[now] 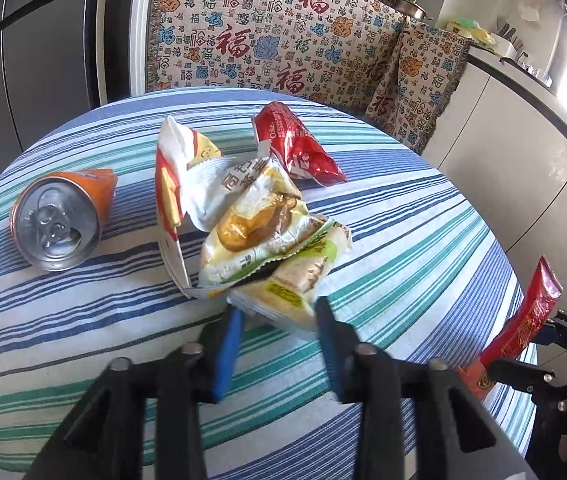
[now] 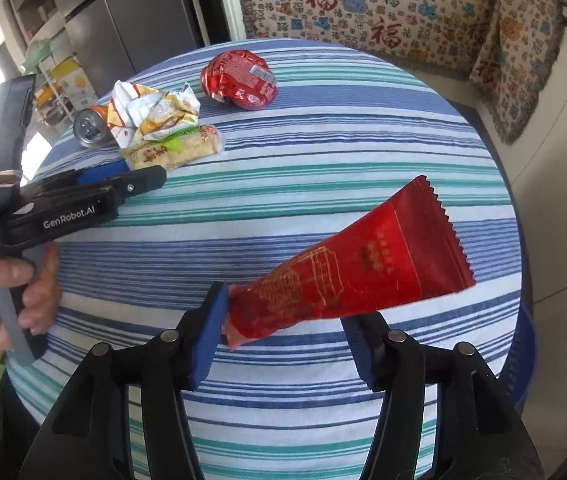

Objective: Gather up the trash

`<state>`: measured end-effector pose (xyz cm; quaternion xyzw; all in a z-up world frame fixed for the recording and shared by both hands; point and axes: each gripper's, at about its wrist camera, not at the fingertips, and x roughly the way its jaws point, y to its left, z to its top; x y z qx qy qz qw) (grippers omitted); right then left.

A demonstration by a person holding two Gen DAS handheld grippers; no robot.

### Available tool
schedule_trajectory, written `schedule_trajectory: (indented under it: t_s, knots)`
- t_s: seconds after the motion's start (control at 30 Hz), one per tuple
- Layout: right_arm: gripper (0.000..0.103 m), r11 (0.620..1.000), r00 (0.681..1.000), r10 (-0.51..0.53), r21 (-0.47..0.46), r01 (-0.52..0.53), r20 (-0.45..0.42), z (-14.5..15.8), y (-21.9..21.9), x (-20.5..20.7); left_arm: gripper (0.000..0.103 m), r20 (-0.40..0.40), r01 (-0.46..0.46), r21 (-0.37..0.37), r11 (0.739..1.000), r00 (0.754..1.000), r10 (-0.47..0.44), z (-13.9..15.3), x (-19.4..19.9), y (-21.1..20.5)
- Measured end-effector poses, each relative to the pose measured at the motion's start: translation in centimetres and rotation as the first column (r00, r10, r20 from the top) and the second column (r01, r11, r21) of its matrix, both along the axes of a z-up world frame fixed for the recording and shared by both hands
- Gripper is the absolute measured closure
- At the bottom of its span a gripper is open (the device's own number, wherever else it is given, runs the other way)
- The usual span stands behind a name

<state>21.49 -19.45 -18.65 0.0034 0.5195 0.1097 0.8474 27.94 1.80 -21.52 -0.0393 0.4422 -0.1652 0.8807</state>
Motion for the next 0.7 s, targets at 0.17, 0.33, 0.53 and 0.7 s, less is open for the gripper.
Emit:
schedule_trajectory:
  t_s: [0.17, 0.33, 0.53, 0.7]
  knots:
    - [0.039, 0.995, 0.998, -0.059, 0.086, 0.060, -0.013, -0.7, -2.2, -0.2, 0.085, 0.007, 0.034, -0.002, 0.999, 0.999, -0.034, 0.1, -1.9, -0.3]
    - [0.035, 0.989, 0.995, -0.104, 0.103, 0.104, -0.006, -0.5, -4.2, -0.8, 0.085, -0.008, 0.096, 0.018, 0.995, 0.995, -0.095, 0.6, -5.7, -0.8]
    - [0.026, 0.981, 0.990, -0.142, 0.130, 0.142, -0.014, -0.2, -6.6, -1.2, 0.053, -0.031, 0.191, 0.039, 0.981, 0.981, -0.190, 1.1, -8.1, -1.4]
    - [0.025, 0.961, 0.980, -0.196, 0.188, 0.200, -0.044, 0.0, -8.1, -0.7, 0.038, 0.001, 0.197, 0.069, 0.978, 0.980, -0.198, 1.8, -7.3, -0.9]
